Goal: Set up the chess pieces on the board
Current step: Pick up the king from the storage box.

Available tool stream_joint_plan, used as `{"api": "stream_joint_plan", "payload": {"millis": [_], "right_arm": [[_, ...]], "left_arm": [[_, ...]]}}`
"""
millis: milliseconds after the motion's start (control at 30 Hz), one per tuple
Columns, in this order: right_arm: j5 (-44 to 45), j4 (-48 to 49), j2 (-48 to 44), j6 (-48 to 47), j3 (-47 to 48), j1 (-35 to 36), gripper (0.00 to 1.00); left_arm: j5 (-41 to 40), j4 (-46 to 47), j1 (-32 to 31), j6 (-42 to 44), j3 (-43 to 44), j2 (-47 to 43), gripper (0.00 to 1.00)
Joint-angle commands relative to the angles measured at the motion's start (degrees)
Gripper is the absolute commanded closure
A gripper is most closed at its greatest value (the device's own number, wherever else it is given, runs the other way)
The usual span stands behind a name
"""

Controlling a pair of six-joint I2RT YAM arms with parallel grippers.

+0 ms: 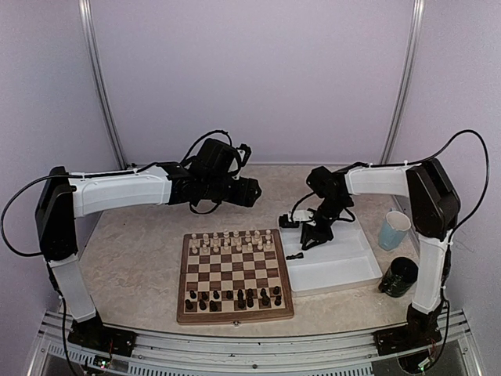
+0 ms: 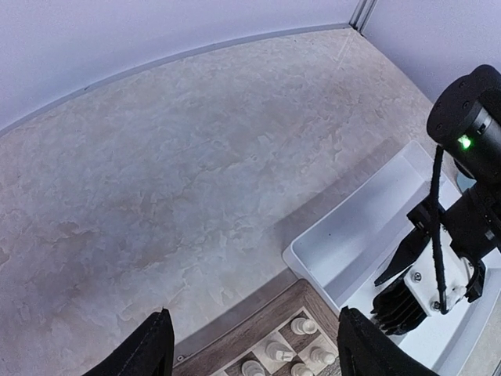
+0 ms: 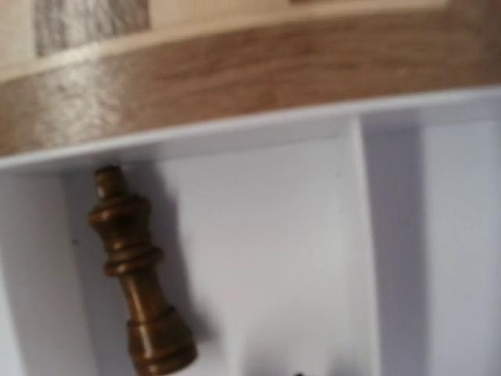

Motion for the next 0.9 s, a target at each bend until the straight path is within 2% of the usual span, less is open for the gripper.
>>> {"api": "stream_joint_plan", "payload": {"millis": [0, 100, 200, 467, 633, 867], "right_arm": [[-2.67, -2.02, -4.1, -2.59, -0.52, 0.25, 0.71], [-3.72, -3.39, -4.85, -6.7, -2.97, 1.1, 0.63], [-3.52, -3.81, -4.4, -8.41, -4.22, 2.74, 0.61], [1.06, 0.88, -0.81, -8.49, -4.48, 6.58, 0.62], [3.17, 2.25, 1.02, -8.04, -4.47, 7.03, 0.7], [6.8, 2.81, -1.58, -7.69, -7.09, 5.64, 0.67]], "left_arm": [[0.86, 0.86, 0.07, -0.71, 0.59, -1.55, 0.29], [1.03, 0.84, -0.08, -0.8, 0.38, -1.76, 0.29], [0.96, 0.94, -0.2, -1.04, 0.09, -2.04, 0.29], [0.89, 1.1, -0.55, -1.72, -0.11, -2.28, 0.29], [0.5, 0.52, -0.76, -1.84, -0.01, -2.61, 0.29], [0.38, 0.11, -0.81, -1.55, 0.3, -3.28, 0.29]]}}
